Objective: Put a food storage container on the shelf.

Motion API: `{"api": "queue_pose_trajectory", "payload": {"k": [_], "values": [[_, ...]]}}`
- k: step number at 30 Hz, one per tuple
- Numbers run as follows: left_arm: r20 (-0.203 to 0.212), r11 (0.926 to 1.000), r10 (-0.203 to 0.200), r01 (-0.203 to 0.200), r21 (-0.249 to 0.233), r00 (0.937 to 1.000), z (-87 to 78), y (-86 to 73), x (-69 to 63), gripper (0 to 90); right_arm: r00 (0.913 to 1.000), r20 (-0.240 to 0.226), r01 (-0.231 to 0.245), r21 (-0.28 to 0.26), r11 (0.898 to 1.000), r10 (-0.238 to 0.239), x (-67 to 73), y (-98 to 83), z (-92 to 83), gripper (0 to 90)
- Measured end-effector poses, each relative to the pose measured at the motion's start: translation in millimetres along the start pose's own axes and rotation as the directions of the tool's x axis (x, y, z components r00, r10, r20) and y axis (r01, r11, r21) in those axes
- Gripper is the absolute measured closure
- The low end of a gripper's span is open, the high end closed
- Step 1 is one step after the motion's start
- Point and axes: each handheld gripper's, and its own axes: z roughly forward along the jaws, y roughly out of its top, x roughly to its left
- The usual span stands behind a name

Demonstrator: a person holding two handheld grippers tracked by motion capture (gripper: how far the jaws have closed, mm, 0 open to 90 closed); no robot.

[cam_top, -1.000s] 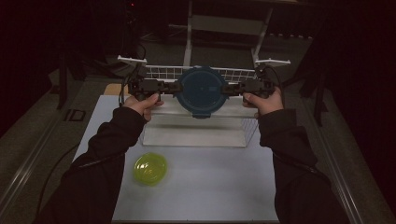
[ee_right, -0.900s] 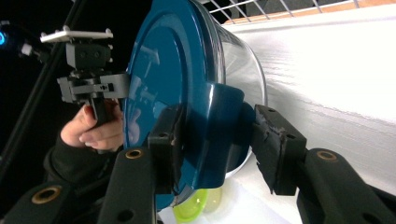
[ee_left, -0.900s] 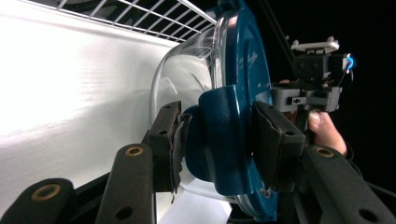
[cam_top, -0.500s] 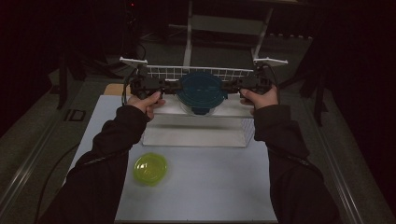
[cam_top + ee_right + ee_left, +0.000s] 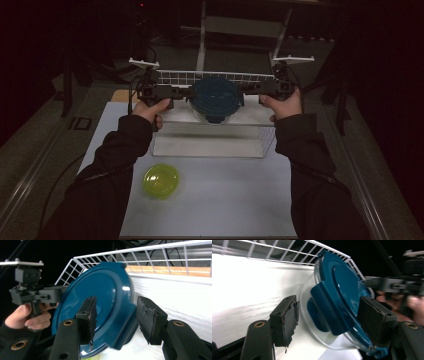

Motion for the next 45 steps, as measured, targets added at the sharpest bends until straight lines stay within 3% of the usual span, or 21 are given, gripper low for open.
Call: {"api": "queue_pose_trajectory", "payload": {"k": [2,7,13,15,18,19,23,25,30,32,36,40,45], "values": [[-0.001,0.9998,0.012,-0.012,-0.013,0.9999,-2.3,-1.4,-1.4,30.8,0.9999,0.001,0.014,0.001,1.000,-0.014,2.0,-0.3,-1.2,50.5],[-0.026,0.9926,0.108,-0.110,-0.053,0.9938,-10.0,-7.3,-9.0,23.5,0.9974,-0.017,0.070,-0.008,0.998,-0.070,16.5,-7.1,-11.0,50.6],[-0.035,0.9750,0.193,-0.195,-0.106,0.9807,-19.9,-17.7,-19.1,12.2,0.9896,-0.056,0.132,-0.001,0.991,-0.132,33.3,-23.1,-14.1,52.3],[-0.007,0.9731,0.214,-0.213,-0.087,0.9769,-21.1,-20.6,-20.4,3.3,0.9857,-0.076,0.151,0.004,0.989,-0.150,38.0,-30.6,-14.2,53.7],[0.009,0.9696,0.236,-0.235,-0.069,0.9717,-21.7,-24.7,-22.4,1.8,0.9831,-0.092,0.160,0.008,0.987,-0.158,41.0,-36.1,-14.6,55.9],[0.003,0.9632,0.262,-0.262,-0.061,0.9650,-23.1,-30.7,-25.8,1.8,0.9821,-0.099,0.162,0.007,0.987,-0.160,42.4,-39.4,-14.9,57.4],[0.002,0.9509,0.304,-0.303,-0.063,0.9527,-26.7,-40.5,-31.0,0.3,0.9729,-0.122,0.201,0.027,0.979,-0.197,50.3,-58.1,-16.4,67.2],[-0.009,0.9409,0.332,-0.332,-0.065,0.9431,-29.6,-46.5,-33.9,0.3,0.9708,-0.127,0.209,0.034,0.977,-0.204,51.6,-65.8,-16.3,71.2],[-0.044,0.9212,0.380,-0.382,-0.072,0.9240,-39.6,-62.7,-37.8,0.3,0.9701,-0.092,0.231,0.064,0.971,-0.224,51.2,-85.4,-10.8,89.3],[-0.046,0.9186,0.386,-0.388,-0.074,0.9214,-43.2,-69.0,-38.3,0.3,0.9715,-0.093,0.225,0.074,0.971,-0.218,49.2,-89.9,-6.8,89.6],[-0.059,0.9056,0.417,-0.420,-0.061,0.9072,-48.7,-82.7,-39.8,0.3,0.9746,-0.087,0.214,0.089,0.973,-0.207,45.0,-97.0,2.8,89.8],[-0.065,0.8965,0.436,-0.440,-0.054,0.8974,-53.3,-98.8,-39.8,0.3,0.9773,-0.084,0.202,0.086,0.976,-0.194,42.0,-99.9,9.5,89.7],[-0.069,0.8922,0.444,-0.448,-0.060,0.8936,-58.3,-121.0,-36.0,0.3,0.9813,-0.084,0.179,0.076,0.981,-0.173,37.7,-96.7,14.7,89.7]]}}
